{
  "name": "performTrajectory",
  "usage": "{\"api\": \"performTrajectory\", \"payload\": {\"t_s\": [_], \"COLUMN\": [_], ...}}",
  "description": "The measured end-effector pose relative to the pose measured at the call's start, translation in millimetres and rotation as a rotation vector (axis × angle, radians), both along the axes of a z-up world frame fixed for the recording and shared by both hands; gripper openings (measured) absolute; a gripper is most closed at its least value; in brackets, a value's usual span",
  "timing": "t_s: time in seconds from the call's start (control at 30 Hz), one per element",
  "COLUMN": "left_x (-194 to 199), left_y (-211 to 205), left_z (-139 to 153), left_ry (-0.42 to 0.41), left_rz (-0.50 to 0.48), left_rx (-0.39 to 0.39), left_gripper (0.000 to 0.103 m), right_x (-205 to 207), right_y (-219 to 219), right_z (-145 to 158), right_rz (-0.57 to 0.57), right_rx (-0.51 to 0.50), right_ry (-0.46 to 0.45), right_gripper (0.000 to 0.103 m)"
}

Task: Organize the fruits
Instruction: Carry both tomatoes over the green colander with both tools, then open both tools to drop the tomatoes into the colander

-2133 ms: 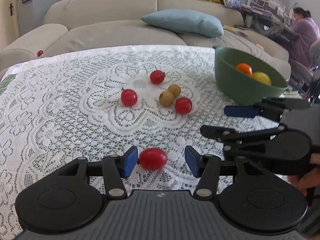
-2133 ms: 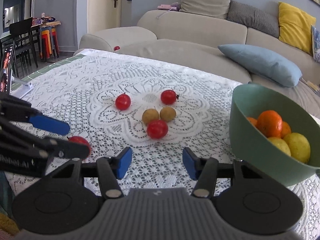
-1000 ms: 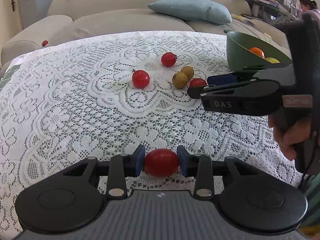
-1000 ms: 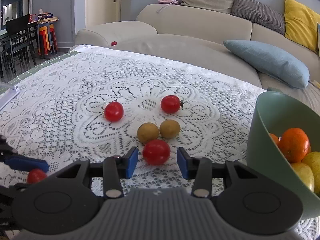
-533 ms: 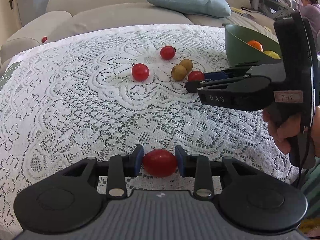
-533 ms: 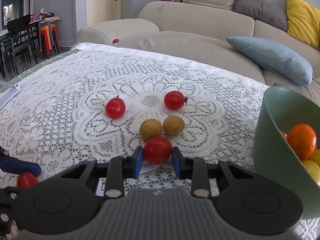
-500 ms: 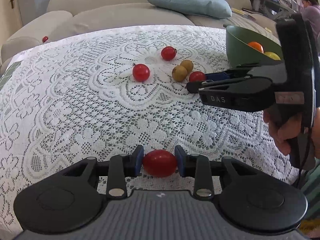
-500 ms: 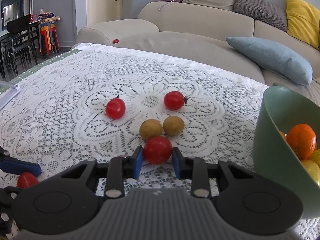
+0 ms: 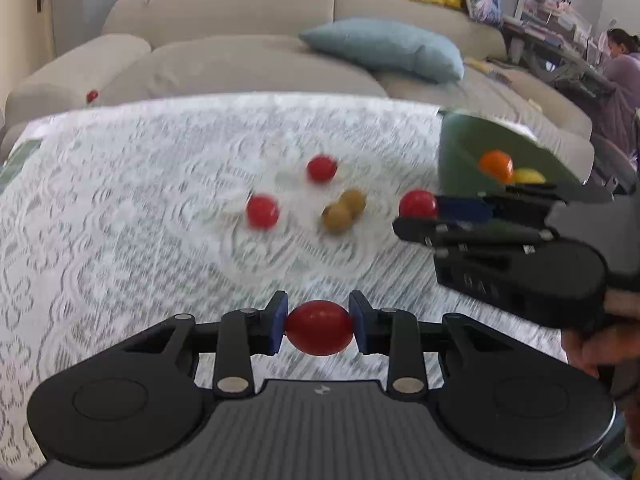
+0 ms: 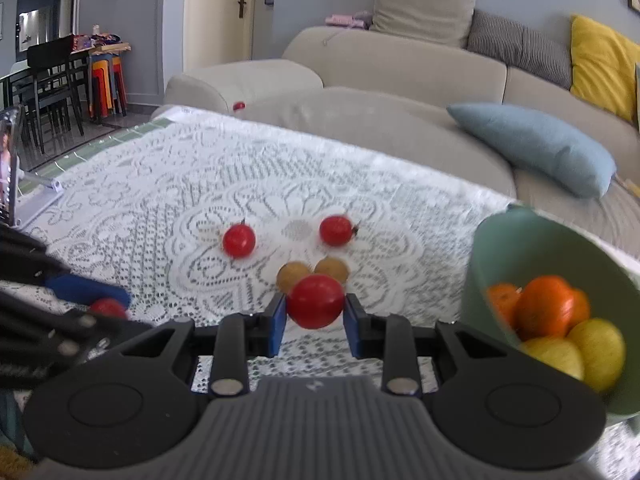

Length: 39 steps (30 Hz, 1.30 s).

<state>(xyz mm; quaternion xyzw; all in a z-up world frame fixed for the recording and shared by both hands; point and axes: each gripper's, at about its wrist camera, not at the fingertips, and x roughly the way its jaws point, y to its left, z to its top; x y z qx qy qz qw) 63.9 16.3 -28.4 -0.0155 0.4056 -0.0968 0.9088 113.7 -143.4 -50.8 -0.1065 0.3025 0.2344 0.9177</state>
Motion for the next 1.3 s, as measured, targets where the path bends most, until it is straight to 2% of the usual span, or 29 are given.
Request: {"api": "performTrajectory", "payload": {"t_s": [0.37, 0.63, 0.93, 1.13, 1.3], "left_x": [38, 72, 102, 113, 120], "left_y": [-50, -95, -135, -163, -177], "left_z": [39, 45, 37, 28, 17], "left_ry": [-0.091, -0.078, -0.022, 0.0, 0.027], "left_rz": [-0.07, -0.109, -0.162, -0.22, -0.233], "left_rx": [-0.038, -0.079, -0.121, -0.103, -0.085], "left_gripper": [0.037, 0.037, 0.037, 0.037, 0.037], "right_x": [-6, 12, 39, 49, 54], "right_y": [-50, -93, -136, -153, -157], "right_z": [42, 62, 56, 44, 36], "right_rz": [-0.023, -0.068, -0.134, -0.146, -0.135], "right_rx": [-0.053, -0.117, -0.135, -0.147, -0.175], "right_ry": [-0.098, -0.108, -0.053, -0.001, 0.028], "right_gripper": [0.027, 0.027, 0.027, 0.027, 0.027]}}
